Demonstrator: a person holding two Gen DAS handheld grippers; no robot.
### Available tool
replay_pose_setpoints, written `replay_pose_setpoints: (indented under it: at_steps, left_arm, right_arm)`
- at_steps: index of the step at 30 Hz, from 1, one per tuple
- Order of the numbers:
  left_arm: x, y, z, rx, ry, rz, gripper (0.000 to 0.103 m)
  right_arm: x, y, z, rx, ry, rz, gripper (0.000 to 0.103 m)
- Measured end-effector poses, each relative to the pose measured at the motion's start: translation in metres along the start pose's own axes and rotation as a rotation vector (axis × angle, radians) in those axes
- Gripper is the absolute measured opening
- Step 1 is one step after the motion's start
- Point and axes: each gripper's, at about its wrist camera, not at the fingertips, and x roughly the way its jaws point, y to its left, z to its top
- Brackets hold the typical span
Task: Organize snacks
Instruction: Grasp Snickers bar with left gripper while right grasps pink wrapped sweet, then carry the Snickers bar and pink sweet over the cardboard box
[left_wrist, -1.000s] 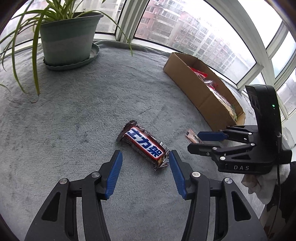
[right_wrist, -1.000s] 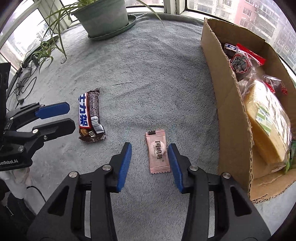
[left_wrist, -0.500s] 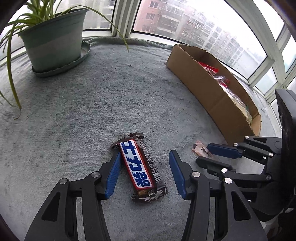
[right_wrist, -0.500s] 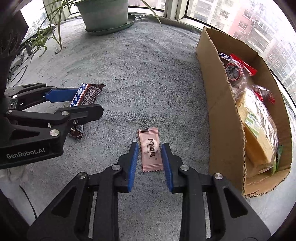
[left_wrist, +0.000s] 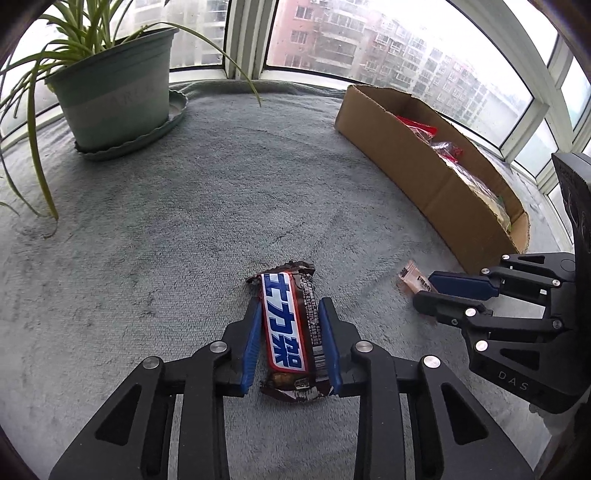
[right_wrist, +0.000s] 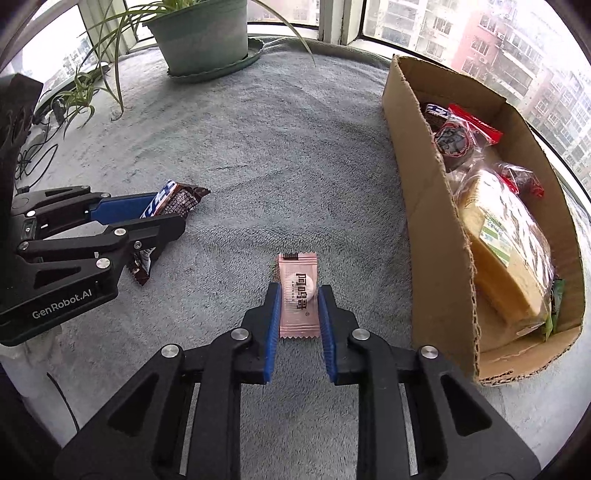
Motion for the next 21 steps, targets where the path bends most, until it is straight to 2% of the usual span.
replay_pose_setpoints:
  at_steps: [10, 15, 21]
  left_arm:
    - [-0.013, 0.001, 0.004, 0.001, -0.026, -0.005, 0.027]
    - [-0.030, -0.006, 0.013, 0.022, -0.072, -0.010, 0.027]
    - [-0.050, -0.023, 0.038, 0.055, -0.140, -0.031, 0.027]
  right_arm:
    - [-0.033, -0.002, 0.003, 0.028, -0.079, 0.020, 0.021]
    - [-0.057, -0.006, 0.008, 0.036, -0.135, 0.026, 0.021]
    - [-0.086, -0.025, 0.018, 0.061, -0.200, 0.003, 0.021]
